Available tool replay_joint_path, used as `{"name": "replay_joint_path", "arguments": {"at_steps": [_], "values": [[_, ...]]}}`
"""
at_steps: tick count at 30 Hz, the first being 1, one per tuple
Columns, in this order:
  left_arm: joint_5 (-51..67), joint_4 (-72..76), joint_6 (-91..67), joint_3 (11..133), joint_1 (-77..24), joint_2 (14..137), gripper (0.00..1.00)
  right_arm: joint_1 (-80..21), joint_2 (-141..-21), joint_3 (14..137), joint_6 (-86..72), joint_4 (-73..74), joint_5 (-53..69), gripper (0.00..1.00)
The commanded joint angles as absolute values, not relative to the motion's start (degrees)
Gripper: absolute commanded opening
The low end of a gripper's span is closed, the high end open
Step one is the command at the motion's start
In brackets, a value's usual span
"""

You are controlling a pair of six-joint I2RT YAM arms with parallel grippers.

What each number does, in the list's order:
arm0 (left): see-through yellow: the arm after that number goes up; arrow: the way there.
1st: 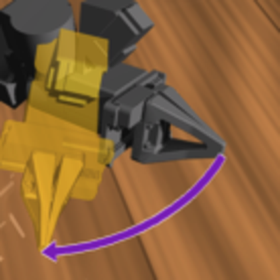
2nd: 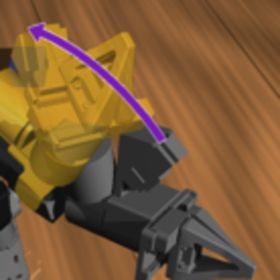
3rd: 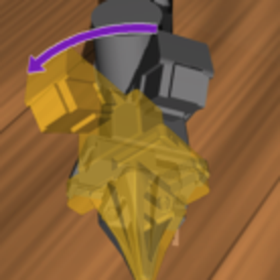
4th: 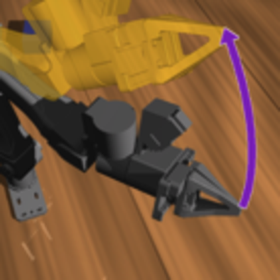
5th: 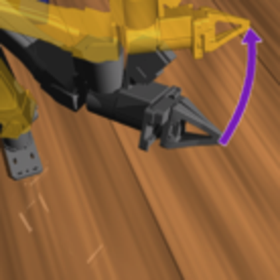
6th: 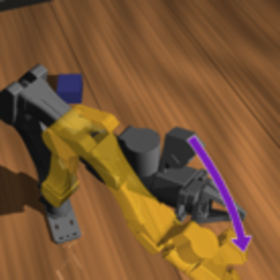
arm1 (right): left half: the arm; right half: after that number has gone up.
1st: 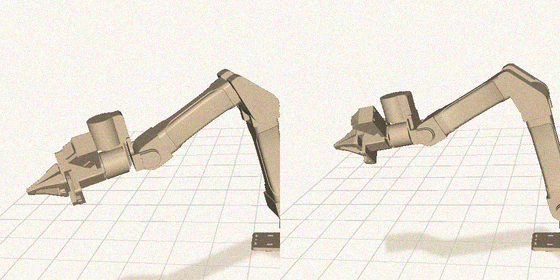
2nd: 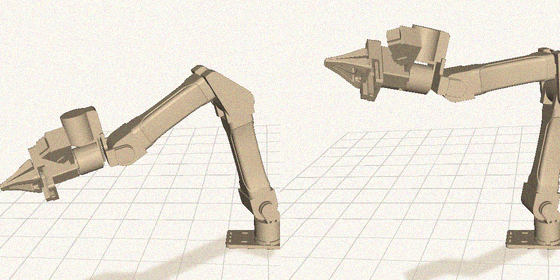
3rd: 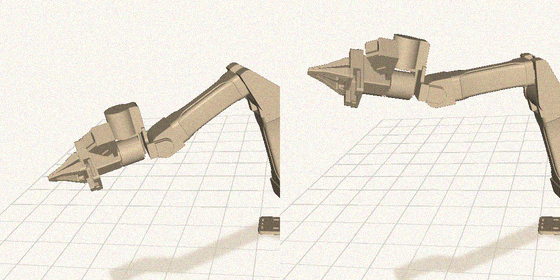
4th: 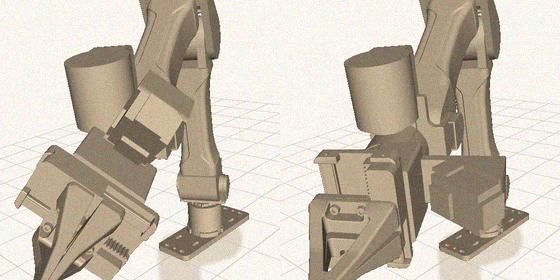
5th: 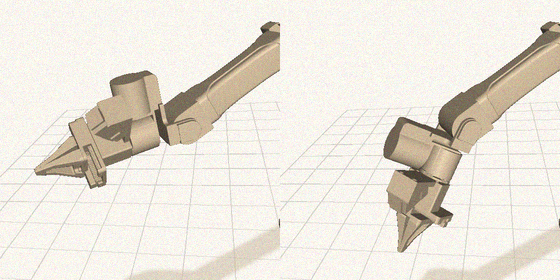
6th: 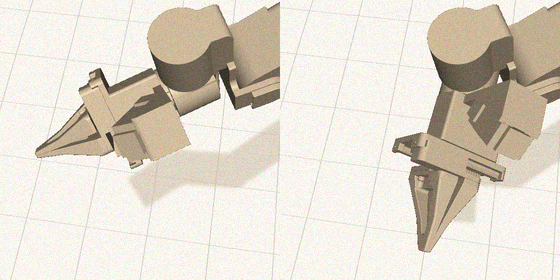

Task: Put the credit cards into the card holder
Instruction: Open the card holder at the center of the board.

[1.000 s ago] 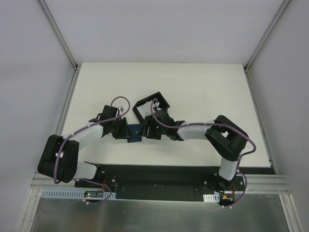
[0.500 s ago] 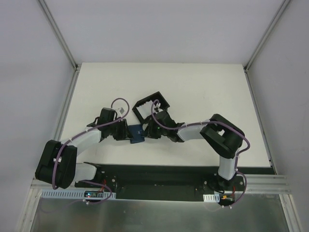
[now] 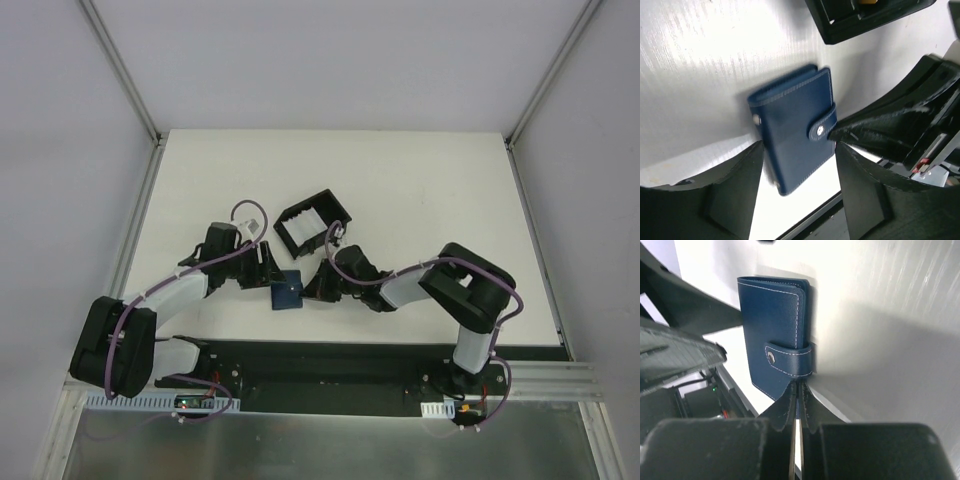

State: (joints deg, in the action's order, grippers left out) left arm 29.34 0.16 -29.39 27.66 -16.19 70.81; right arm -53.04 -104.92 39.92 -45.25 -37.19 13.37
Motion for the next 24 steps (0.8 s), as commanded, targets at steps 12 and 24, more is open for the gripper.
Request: {"name": "replay_joint_path", "arguments": {"at_steps": [12,24], "values": [[30.1,11.7,-35.9,20.9,-22.4,75.0,0.64,-54.6,-104.8,27.7,-52.6,-46.0,12.2,0.00],[29.5,9.9,-33.5,24.0,-23.3,75.1,0.13,-54.5,-102.6,25.0,-50.4,-49.0,11.3,0.02]]}}
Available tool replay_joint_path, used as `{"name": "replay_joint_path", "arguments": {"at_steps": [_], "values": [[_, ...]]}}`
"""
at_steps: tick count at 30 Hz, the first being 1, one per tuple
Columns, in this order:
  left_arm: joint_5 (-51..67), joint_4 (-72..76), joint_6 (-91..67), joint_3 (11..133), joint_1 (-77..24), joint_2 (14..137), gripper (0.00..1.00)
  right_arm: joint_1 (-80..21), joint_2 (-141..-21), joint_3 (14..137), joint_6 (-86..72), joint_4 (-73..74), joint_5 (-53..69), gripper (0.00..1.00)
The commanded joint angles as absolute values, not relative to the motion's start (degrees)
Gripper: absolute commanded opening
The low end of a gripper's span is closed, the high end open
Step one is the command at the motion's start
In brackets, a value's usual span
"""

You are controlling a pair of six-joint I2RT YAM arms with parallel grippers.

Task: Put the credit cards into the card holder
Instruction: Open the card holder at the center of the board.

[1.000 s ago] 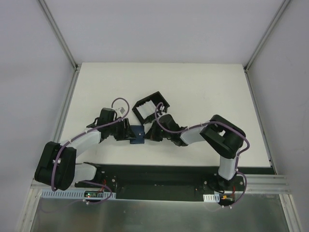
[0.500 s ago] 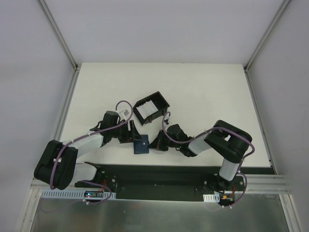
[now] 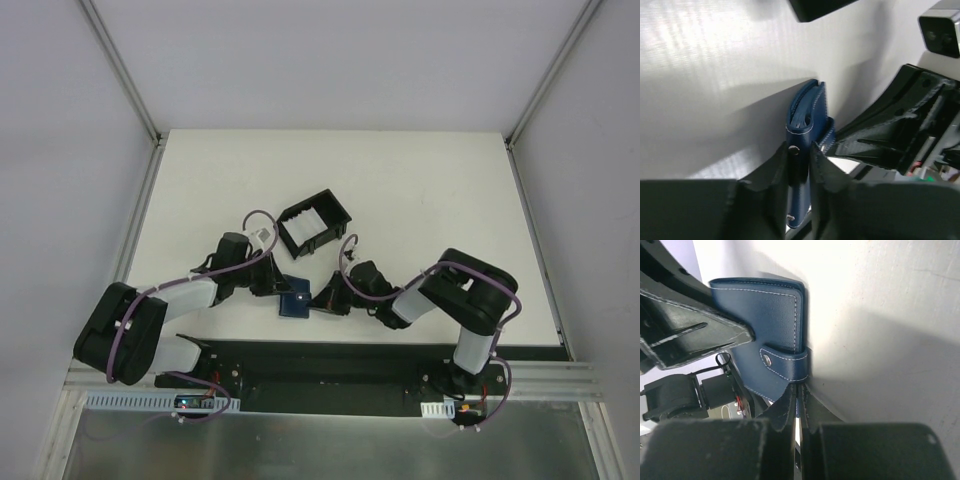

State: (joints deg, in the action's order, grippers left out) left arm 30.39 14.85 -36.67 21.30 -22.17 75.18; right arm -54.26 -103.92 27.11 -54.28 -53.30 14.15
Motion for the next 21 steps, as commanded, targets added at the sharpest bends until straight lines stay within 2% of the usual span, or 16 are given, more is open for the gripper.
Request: {"name": "replay_joint_path", "arguments": {"at_steps": [1,2,3,6,8,12,16,21], "values": [[29.7,8.8,-32.5,25.0,-23.2,75.6,0.08,-54.6,-101.4,24.5,-49.1,-49.0,11.0,0.05],[30.1,7.8,-31.8,26.1,-23.2,76.2,0.02,-54.5,-99.3,24.1,-47.5,-48.7,11.0,0.08],[30.9,7.3,-30.8,27.4,-23.2,76.9,0.00,-54.3,-96.3,23.4,-45.9,-47.8,10.6,0.13],[35.1,5.8,-27.2,29.8,-23.8,79.1,0.00,-54.1,-87.8,22.5,-38.3,-41.7,9.8,0.32],[37.4,4.8,-24.8,31.5,-25.1,81.4,0.00,-54.0,-82.2,23.1,-32.5,-34.1,9.0,0.36],[40.8,2.8,-20.6,33.9,-29.3,84.9,0.00,-53.1,-76.2,26.7,-20.9,-24.1,13.4,0.38],[42.0,2.3,-17.5,35.6,-32.8,87.7,0.00,-51.0,-76.6,30.0,-15.7,-20.0,20.4,0.37],[41.6,1.8,-14.5,37.2,-32.9,91.4,0.00,-50.5,-77.4,29.9,-12.6,-17.8,23.5,0.37]]}}
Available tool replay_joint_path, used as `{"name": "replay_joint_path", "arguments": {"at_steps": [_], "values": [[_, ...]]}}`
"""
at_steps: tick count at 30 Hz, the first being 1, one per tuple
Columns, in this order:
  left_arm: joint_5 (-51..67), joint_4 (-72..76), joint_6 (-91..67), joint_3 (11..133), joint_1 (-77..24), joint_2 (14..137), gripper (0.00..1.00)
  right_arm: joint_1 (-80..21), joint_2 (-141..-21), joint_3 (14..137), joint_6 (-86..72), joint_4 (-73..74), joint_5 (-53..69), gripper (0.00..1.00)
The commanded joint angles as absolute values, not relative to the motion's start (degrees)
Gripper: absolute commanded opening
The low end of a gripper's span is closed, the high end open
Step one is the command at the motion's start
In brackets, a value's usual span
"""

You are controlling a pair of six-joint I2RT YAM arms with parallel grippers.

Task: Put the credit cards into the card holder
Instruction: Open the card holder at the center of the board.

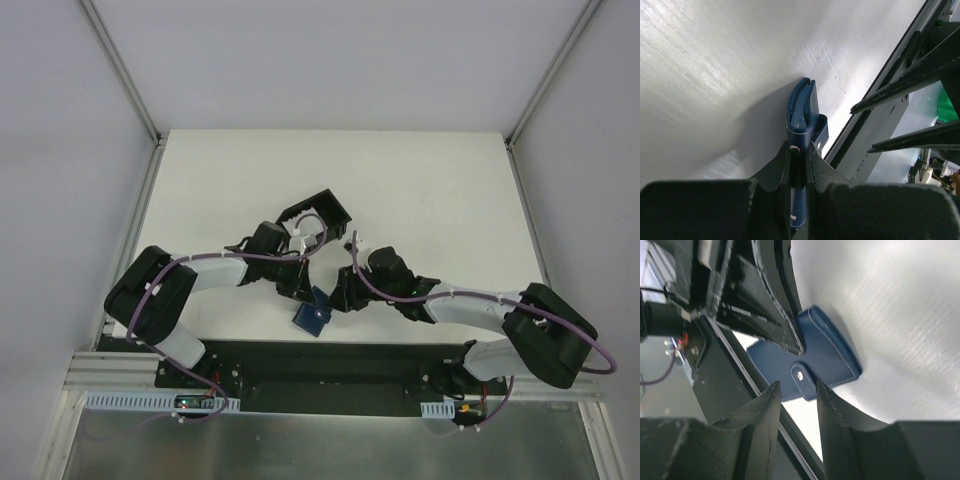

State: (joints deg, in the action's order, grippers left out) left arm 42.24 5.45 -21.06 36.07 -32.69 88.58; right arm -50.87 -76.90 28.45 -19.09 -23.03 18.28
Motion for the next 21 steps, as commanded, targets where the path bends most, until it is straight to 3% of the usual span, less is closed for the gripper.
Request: {"name": "replay_joint_path", "arguments": {"at_steps": [1,21], "values": [[41.5,1.8,-14.1,37.5,-32.9,91.9,0.00,-50.4,-77.9,30.1,-12.0,-17.5,24.7,0.37],[44.6,1.8,-11.2,38.5,-32.9,95.0,0.00,-50.2,-87.5,32.1,-9.4,-24.7,28.6,0.43]]}}
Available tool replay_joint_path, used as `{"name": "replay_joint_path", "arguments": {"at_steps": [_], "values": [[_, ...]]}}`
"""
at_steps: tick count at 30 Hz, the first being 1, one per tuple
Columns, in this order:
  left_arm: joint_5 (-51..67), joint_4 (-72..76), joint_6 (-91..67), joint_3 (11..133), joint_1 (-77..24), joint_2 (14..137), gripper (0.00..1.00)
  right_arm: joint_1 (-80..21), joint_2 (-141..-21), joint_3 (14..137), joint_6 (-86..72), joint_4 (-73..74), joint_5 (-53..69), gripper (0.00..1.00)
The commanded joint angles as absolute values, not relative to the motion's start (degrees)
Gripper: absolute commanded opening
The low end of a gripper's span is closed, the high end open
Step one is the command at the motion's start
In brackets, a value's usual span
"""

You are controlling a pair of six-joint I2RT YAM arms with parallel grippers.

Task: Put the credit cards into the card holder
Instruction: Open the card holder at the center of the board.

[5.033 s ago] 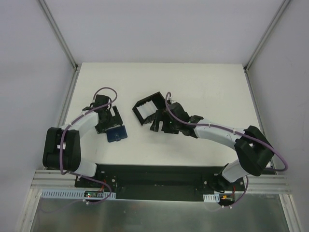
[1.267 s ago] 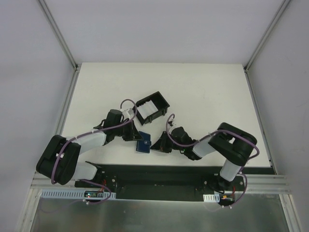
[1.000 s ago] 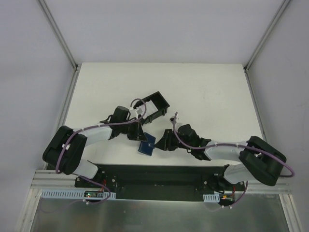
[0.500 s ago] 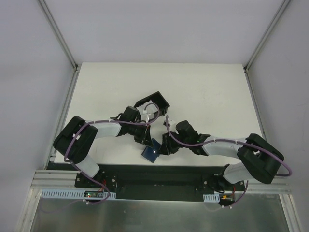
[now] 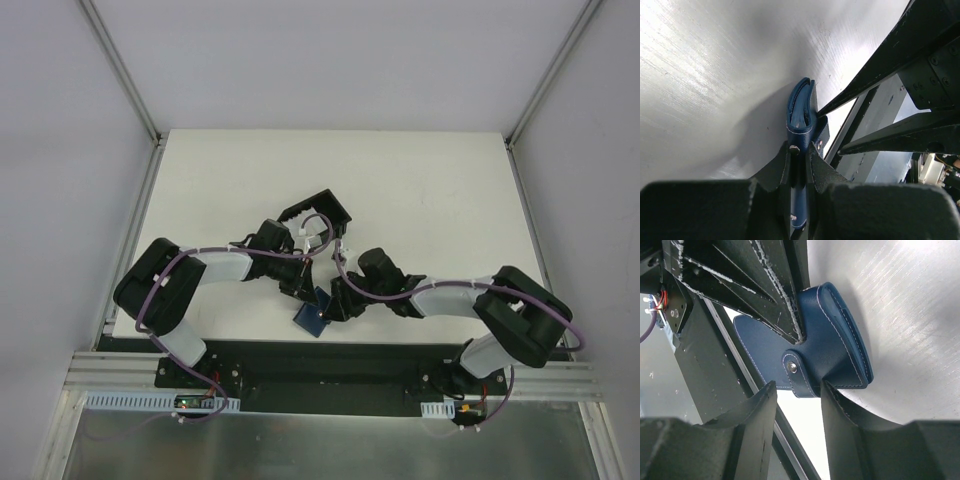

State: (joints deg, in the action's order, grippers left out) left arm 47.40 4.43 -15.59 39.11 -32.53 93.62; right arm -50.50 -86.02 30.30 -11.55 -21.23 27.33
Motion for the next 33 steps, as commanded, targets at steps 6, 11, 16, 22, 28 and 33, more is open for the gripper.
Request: {"name": "replay_joint_path", "arguments": {"at_steps": [6,11,16,22,28,33], "values": [[44.0,2.0,-11.2,39.3,-32.9,95.3,0.00,-51.5,-92.4,32.8,-10.2,-27.4,35.6,0.39],[41.8,2.5,-12.7,39.9,-32.9,95.2,0.00,-53.3,-92.6,33.6,-10.4,-29.3,39.8,0.31],[38.8,4.2,-16.1,39.4,-32.9,94.7,0.00,-55.0,-91.3,35.0,-11.3,-30.2,40.5,0.25],[35.4,8.0,-21.1,37.4,-32.9,92.9,0.00,-55.6,-95.3,36.3,-12.5,-30.1,38.3,0.30],[28.9,8.8,-25.2,35.7,-32.8,91.3,0.00,-56.2,-94.2,34.5,-12.5,-33.3,39.1,0.08],[20.9,9.2,-30.2,34.8,-32.4,90.3,0.00,-56.4,-91.9,33.5,-11.7,-33.5,48.2,0.05]]}}
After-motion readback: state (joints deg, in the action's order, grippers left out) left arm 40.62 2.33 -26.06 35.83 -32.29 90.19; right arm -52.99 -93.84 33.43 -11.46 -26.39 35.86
